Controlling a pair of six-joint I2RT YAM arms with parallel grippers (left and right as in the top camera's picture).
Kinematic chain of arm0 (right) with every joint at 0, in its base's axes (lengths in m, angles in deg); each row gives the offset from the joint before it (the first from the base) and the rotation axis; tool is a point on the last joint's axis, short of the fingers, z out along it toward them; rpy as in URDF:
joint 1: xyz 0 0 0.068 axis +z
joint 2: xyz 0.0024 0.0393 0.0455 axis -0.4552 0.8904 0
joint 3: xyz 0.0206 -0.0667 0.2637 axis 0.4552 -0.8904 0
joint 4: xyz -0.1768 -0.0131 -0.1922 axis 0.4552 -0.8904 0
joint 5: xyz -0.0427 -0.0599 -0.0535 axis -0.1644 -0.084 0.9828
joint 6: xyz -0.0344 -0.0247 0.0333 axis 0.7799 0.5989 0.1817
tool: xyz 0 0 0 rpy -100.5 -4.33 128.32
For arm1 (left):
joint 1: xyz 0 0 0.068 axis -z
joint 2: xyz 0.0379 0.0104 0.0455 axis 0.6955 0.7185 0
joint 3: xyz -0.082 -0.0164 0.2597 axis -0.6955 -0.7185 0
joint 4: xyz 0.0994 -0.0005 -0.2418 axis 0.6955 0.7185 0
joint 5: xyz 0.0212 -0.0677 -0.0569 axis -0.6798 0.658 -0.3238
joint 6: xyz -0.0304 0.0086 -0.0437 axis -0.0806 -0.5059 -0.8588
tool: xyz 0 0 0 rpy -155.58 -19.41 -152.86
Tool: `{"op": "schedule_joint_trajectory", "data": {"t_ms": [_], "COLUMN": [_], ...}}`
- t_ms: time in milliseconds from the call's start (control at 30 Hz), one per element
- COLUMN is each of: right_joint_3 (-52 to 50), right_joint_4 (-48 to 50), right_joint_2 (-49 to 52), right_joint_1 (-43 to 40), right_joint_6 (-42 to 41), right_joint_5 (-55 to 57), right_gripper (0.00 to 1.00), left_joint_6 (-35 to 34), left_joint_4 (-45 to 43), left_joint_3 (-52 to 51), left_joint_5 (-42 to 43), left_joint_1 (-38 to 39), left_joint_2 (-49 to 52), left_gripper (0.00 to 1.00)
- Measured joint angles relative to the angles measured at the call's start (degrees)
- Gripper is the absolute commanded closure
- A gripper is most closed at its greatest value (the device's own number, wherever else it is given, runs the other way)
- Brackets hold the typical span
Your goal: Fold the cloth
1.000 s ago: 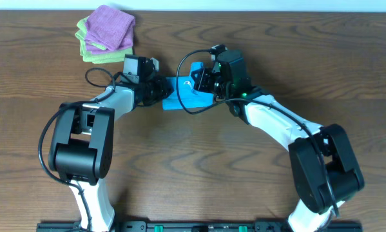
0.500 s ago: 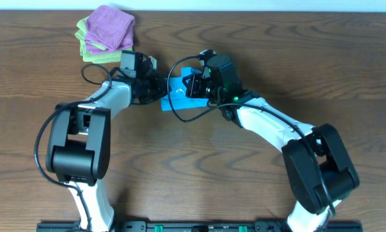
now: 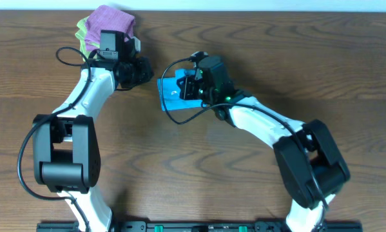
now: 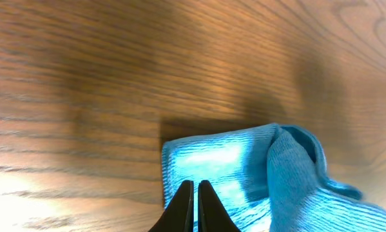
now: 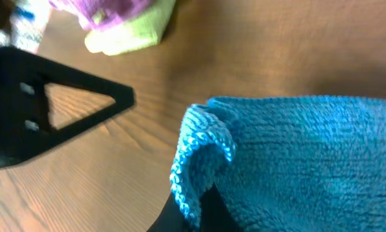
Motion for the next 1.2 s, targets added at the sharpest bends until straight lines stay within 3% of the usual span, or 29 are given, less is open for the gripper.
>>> {"op": "schedule_joint_trajectory", "data": {"t_ms": [167,233,333,433,1000,1033,1167,1200], "right_joint_3": [2.38,2.38,2.54,2.56,5.55,5.6,5.75,5.75], "right_joint_4": [-1.66,-1.68,-1.6,-1.55,-1.62,-2.12,-7.93,-9.33], "right_joint_2": [2.95,2.99,2.99,2.99,2.99,2.99,2.54,2.16], "right_joint_1": [1.14,1.36,1.4,1.55,2.27,2.16,0.79,0.17], "right_joint_6": [0.79,0.96,1.7,1.84,2.21,2.23,3.08,3.61], "right_joint_5": [-0.13,-0.07,-0.02,0.09,-3.39,-4.11,-5.29,-5.05], "right_gripper": [0.98,0.89,0.62,0.43,0.01,0.01,0.01,0.01], "left_joint_6": [0.9,1.25,1.44,1.44,1.46,1.46,1.9,1.75], "left_joint_4": [0.92,1.38,1.68,2.01,2.93,3.26,4.79,5.16], "left_joint_3": [0.42,0.44,0.44,0.44,0.48,0.48,0.48,0.48], "left_joint_5": [-0.81,-0.9,-0.96,-1.05,-0.98,-0.83,0.7,1.2], "left_joint_1": [-1.27,-1.92,-2.67,-3.06,-3.17,-3.19,-3.41,-3.56], "left_joint_2": [0.0,-0.02,-0.04,-0.04,-0.04,-0.04,-0.11,-0.15], "left_gripper": [0.94,0.94,0.94,0.94,0.94,0.86,0.34,0.3]}}
